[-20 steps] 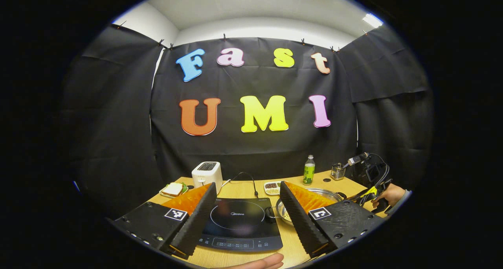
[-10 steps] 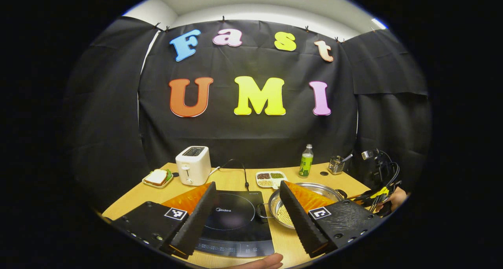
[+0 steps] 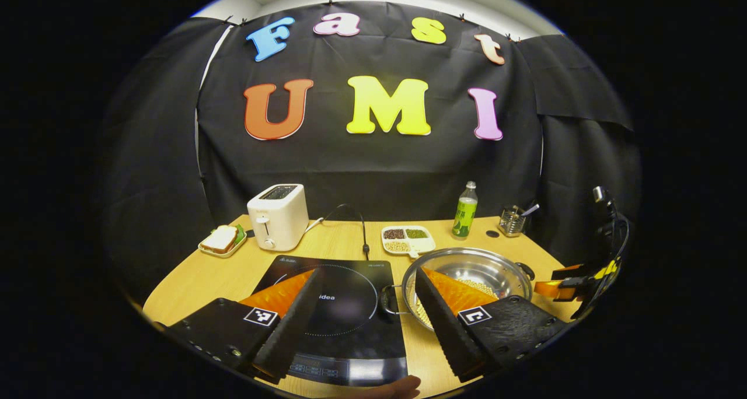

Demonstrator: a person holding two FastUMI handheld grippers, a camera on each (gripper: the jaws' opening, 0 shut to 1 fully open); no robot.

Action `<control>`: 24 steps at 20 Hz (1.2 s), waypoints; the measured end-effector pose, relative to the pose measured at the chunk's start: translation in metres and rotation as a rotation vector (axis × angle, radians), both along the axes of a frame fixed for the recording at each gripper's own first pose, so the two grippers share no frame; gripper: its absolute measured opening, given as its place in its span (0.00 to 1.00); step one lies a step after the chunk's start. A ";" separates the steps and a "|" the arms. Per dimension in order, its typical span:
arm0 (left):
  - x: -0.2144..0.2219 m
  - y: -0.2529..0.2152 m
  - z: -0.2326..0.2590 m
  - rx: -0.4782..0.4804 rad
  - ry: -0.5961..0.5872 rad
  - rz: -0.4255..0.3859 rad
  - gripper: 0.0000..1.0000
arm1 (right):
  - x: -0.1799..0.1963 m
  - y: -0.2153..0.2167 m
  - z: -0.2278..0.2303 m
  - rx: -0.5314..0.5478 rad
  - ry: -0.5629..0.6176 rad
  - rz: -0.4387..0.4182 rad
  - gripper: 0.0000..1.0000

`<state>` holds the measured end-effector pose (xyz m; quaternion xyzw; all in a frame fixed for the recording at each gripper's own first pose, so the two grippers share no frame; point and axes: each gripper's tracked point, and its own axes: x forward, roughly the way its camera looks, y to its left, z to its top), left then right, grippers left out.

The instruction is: First push the handle of the pot to place it horizontally, then grasp the pot with both hands and set it on the induction cooktop.

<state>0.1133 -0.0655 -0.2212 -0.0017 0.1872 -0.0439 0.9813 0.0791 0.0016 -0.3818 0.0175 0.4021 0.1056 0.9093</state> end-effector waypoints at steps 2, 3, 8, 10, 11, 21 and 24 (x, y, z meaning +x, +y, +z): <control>0.006 -0.007 -0.018 0.007 0.042 -0.012 0.96 | -0.003 0.008 0.006 0.070 0.021 -0.008 0.95; 0.008 -0.009 -0.026 0.010 0.063 -0.020 0.96 | 0.000 0.006 0.006 0.070 0.021 -0.010 0.94; 0.023 -0.028 -0.057 -0.007 0.146 -0.051 0.97 | 0.013 0.008 0.015 0.024 -0.012 0.007 0.94; 0.029 -0.036 -0.072 -0.016 0.187 -0.066 0.97 | 0.020 0.013 0.011 0.020 -0.006 0.015 0.94; 0.030 -0.039 -0.078 -0.015 0.206 -0.070 0.96 | 0.024 0.013 0.009 0.011 -0.005 0.013 0.94; 0.055 -0.049 -0.125 -0.012 0.337 -0.070 0.96 | 0.072 0.011 -0.019 -0.005 -0.018 -0.045 0.94; 0.064 -0.047 -0.138 -0.028 0.376 -0.045 0.95 | 0.083 0.010 -0.032 -0.006 -0.010 -0.066 0.94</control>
